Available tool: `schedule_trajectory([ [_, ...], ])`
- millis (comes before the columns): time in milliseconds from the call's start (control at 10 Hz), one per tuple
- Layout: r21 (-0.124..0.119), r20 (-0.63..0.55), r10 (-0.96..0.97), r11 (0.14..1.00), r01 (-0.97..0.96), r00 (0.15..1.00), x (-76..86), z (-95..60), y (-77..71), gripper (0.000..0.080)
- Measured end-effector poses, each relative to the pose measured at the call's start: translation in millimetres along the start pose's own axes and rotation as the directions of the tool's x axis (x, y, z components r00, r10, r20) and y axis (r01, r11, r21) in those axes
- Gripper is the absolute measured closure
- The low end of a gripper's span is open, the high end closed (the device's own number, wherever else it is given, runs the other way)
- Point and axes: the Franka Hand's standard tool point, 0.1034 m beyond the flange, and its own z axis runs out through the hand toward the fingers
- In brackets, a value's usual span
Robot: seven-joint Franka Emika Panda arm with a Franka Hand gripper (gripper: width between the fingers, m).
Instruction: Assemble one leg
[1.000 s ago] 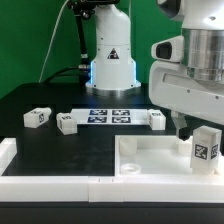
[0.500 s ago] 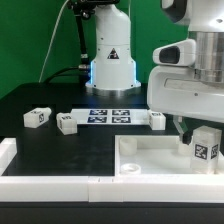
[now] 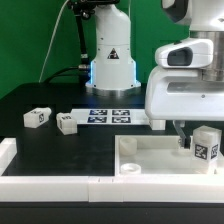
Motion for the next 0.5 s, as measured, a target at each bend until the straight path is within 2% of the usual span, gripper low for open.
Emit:
schedule_trajectory([
  [400, -0.014, 0.003, -0.323, 0.946, 0.323, 0.946, 0.9, -0.4, 3.5, 0.0151],
  [500, -0.024, 0.009, -0.452, 0.892, 0.452, 0.892, 1.2, -0.4, 6.4, 0.0151],
])
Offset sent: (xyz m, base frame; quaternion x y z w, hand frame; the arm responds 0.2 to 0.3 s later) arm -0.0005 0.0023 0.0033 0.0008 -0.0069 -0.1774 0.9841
